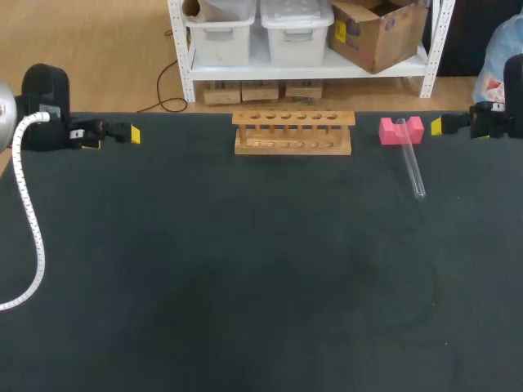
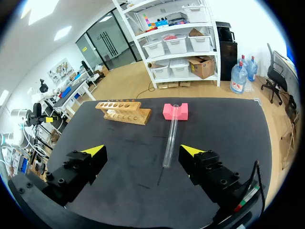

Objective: Grasp the test tube, adjust it, and insert it.

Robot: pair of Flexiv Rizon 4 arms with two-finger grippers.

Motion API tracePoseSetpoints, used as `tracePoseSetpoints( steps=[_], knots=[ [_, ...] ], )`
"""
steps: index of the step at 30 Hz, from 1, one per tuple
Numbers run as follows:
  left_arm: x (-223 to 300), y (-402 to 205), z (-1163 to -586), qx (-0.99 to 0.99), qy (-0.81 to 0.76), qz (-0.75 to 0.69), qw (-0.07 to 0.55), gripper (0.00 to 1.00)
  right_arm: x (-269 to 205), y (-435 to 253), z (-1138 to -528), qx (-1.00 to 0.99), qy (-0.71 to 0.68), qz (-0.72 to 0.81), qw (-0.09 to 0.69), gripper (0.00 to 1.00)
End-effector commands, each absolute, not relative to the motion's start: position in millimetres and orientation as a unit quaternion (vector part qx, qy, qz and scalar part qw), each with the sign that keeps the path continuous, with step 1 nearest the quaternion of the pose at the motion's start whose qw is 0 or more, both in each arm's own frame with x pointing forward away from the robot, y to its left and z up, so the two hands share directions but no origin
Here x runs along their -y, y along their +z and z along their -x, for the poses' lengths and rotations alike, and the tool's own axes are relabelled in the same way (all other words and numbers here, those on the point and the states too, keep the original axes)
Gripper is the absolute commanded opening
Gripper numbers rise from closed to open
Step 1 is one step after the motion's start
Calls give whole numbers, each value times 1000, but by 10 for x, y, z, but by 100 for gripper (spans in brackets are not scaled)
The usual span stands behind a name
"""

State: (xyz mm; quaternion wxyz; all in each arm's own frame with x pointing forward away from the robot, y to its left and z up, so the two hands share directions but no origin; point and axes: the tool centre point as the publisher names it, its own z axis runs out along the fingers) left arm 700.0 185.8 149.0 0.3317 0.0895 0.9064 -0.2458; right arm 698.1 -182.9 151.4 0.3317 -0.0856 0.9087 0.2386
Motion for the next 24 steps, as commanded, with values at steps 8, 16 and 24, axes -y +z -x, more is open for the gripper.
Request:
tracePoseSetpoints(
  steps=[8, 16, 24],
  knots=[
    [-1845, 1504, -7001, -908, -242, -88, 329, 100, 1833, 1510, -6981, -909, 239, 86, 332, 100],
    [-1831, 1515, -7020, -901, -243, -100, 344, 100, 1833, 1510, -6981, -909, 239, 86, 332, 100],
    [-1841, 1566, -6972, -870, -253, -174, 387, 100, 1833, 1510, -6981, -909, 239, 86, 332, 100]
  ],
)
